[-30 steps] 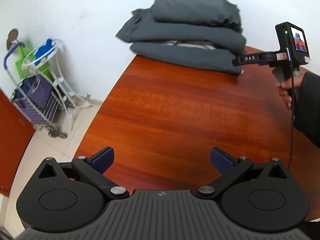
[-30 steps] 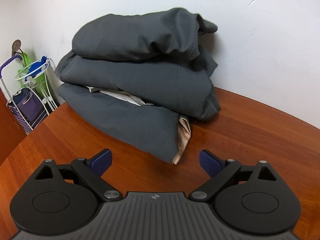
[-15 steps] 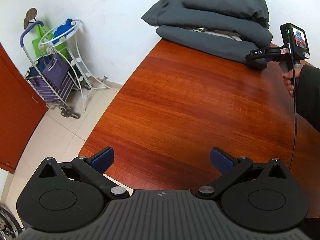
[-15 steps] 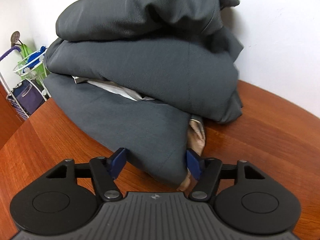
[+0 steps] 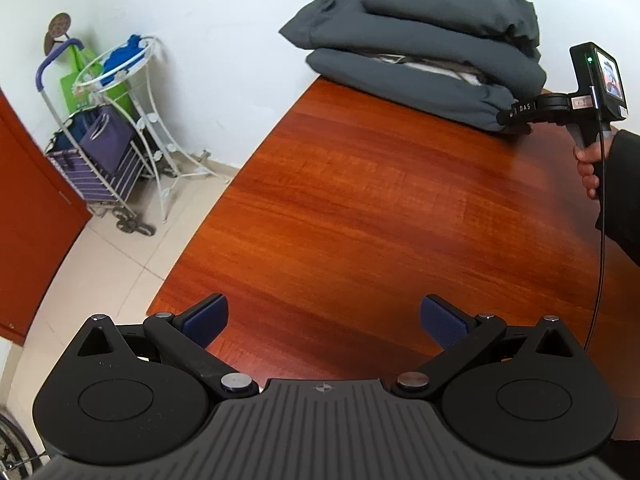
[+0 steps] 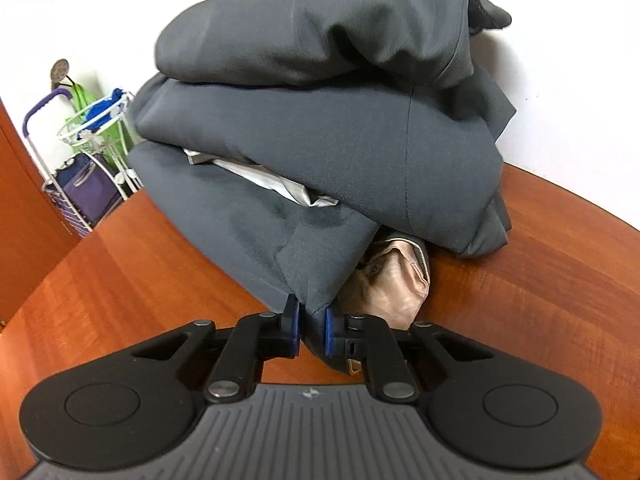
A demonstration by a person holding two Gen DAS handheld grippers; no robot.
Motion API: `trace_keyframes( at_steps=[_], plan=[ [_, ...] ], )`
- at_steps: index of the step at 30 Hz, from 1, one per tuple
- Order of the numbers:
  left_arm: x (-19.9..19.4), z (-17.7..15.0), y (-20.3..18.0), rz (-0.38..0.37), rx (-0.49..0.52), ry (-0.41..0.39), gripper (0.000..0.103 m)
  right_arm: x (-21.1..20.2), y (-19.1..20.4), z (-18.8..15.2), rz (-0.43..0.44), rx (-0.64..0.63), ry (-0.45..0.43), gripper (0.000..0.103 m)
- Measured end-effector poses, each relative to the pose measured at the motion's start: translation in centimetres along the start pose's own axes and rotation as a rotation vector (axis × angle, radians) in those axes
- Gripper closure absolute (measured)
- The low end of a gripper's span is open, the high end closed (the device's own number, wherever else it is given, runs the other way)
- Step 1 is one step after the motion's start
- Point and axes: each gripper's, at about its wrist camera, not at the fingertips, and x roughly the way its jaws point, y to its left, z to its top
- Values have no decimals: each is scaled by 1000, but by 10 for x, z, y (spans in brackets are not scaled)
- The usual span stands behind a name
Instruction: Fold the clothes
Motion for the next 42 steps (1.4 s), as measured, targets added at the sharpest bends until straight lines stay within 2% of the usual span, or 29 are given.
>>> trace_keyframes(
  at_steps=[11,14,16,21,23,24,25,27,30,36,39,42],
  plan=[
    [-4,6,-19,-62,46,-40,0,-56,26,-35,26,-6,6,96],
    [-6,4,-21,-74,54,-47,0,-68,28,-41,25,1,8,97],
    [-7,3,-23,-81,59,-49,0,-77,30,-47,24,6,17,103],
    [-10,-1,-25,-95,67,-54,0,-89,27,-63,20,-16,47,102],
    [-11,-2,-26,-99,70,-55,0,-91,27,-69,13,-17,53,98],
    [-11,-3,-26,-101,71,-55,0,-89,29,-69,7,-17,51,88],
    [-12,-3,-26,-103,75,-55,0,-85,31,-68,2,-17,51,67],
    [-13,-4,-28,-103,85,-57,0,-85,34,-68,-12,-25,34,51],
    [-12,-5,-28,-102,96,-54,0,-79,36,-67,-32,-54,27,35],
    [-12,-9,-27,-86,113,-46,0,-37,41,-52,-62,-76,30,34],
    [-12,-12,-23,-68,110,-37,0,-17,44,-47,-56,-91,39,42],
    [-12,-15,-17,-47,93,-26,0,3,49,-42,-53,-114,41,46]
  ],
)
